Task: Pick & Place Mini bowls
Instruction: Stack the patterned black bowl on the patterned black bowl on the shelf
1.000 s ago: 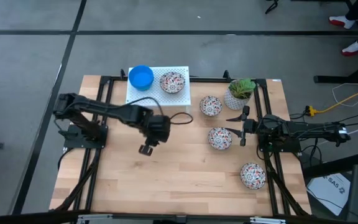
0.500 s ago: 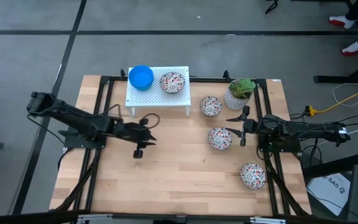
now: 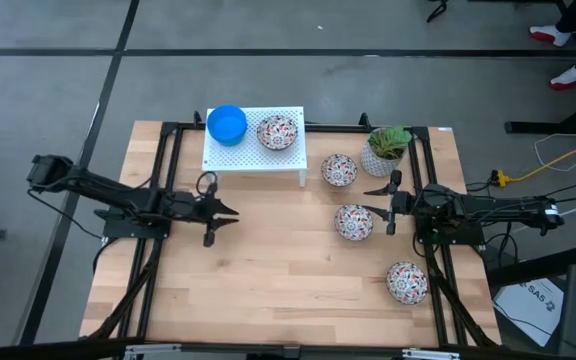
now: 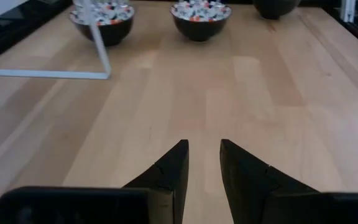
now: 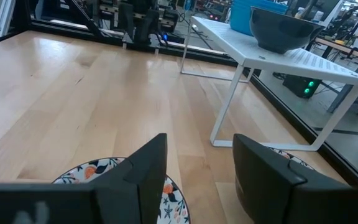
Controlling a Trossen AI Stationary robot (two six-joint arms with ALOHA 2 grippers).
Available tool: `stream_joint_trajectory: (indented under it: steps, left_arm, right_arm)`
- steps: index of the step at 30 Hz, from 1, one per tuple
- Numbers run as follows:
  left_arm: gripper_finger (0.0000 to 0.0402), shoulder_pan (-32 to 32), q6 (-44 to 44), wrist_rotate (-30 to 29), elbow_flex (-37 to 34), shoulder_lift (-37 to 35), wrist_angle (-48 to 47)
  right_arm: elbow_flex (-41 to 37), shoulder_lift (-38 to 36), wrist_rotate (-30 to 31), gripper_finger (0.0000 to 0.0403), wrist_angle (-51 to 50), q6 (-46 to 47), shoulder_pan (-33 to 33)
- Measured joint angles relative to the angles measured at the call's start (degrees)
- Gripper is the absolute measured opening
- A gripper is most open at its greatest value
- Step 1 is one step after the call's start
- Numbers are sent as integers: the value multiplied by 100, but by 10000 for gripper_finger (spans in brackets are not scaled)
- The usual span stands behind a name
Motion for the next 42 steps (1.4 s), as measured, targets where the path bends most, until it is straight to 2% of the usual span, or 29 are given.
stream_joint_trajectory:
  steps: [15, 25, 33, 42]
  left_arm:
    - [86, 368, 165, -10, -685, -1170, 104]
    - [86, 358, 711, -138, -686, -1918, -122]
    - [86, 440, 1005, -148, -686, -2753, -703]
    - [86, 1109, 1113, 813, -686, -3762, -1339]
  right_arm:
    - [0, -2, 0, 182, 0, 0, 0]
    - [0, 0, 0, 182, 0, 0, 0]
    - [1, 0, 0, 182, 2, 0, 0]
    - [0, 0, 0, 182, 1, 0, 0]
